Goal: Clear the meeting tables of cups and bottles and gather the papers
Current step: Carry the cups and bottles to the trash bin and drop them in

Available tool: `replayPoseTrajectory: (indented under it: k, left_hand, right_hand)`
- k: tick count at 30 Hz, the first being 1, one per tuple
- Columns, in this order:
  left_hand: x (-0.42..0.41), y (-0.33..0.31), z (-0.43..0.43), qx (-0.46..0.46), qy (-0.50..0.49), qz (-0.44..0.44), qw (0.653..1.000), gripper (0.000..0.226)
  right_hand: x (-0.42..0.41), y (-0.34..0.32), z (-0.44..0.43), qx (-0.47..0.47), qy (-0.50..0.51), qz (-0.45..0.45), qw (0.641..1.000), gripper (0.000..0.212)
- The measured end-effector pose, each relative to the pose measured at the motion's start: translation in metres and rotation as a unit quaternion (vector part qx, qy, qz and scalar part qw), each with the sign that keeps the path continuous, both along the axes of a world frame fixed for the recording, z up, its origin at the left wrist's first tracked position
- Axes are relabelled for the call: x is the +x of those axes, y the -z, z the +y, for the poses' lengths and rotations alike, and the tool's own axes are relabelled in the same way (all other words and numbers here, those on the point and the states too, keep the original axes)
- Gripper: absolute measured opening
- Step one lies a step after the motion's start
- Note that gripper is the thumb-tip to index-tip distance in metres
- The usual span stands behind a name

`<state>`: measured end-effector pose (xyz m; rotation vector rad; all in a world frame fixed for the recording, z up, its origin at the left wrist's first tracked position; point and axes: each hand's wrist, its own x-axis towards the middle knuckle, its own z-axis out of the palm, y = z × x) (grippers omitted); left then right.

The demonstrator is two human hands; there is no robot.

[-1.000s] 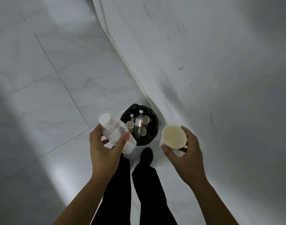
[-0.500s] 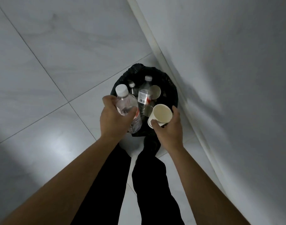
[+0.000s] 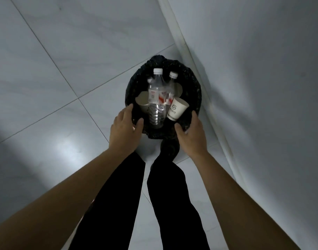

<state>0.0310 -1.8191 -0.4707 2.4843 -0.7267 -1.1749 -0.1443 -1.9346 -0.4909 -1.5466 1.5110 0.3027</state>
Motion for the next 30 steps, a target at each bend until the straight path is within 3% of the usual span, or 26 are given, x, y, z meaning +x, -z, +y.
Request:
replayPoseTrajectory:
  k: [3, 6, 10, 14, 21, 26, 30]
  left_hand:
    - [0.009, -0.08, 0.019, -0.021, -0.036, -0.012, 0.999, 0.059]
    - [0.027, -0.202, 0.027, -0.088, -0.1, -0.025, 0.991, 0.058]
    - [0.043, -0.381, 0.052, -0.209, -0.194, -0.049, 0.957, 0.052]
    - [0.045, -0.501, 0.087, -0.292, -0.254, -0.098, 0.917, 0.048]
    - [-0.004, -0.598, 0.141, -0.351, -0.332, -0.143, 0.864, 0.04]
    - [-0.04, -0.597, 0.189, -0.313, -0.411, -0.186, 0.836, 0.047]
    - [-0.038, -0.606, 0.241, -0.288, -0.456, -0.209, 0.816, 0.048]
  right_hand:
    - [0.003, -0.081, -0.002, -0.029, -0.048, -0.019, 0.998, 0.068]
    - [0.019, -0.204, -0.014, -0.091, -0.077, -0.08, 0.99, 0.066]
    - [0.035, -0.383, -0.019, -0.186, -0.051, -0.198, 0.961, 0.052]
    - [0.033, -0.51, -0.006, -0.221, -0.051, -0.261, 0.938, 0.051]
    - [0.022, -0.577, 0.034, -0.192, -0.144, -0.308, 0.921, 0.049]
    - [0.036, -0.572, 0.039, -0.162, -0.259, -0.332, 0.893, 0.052]
    - [0.07, -0.573, 0.05, -0.169, -0.279, -0.35, 0.878, 0.049]
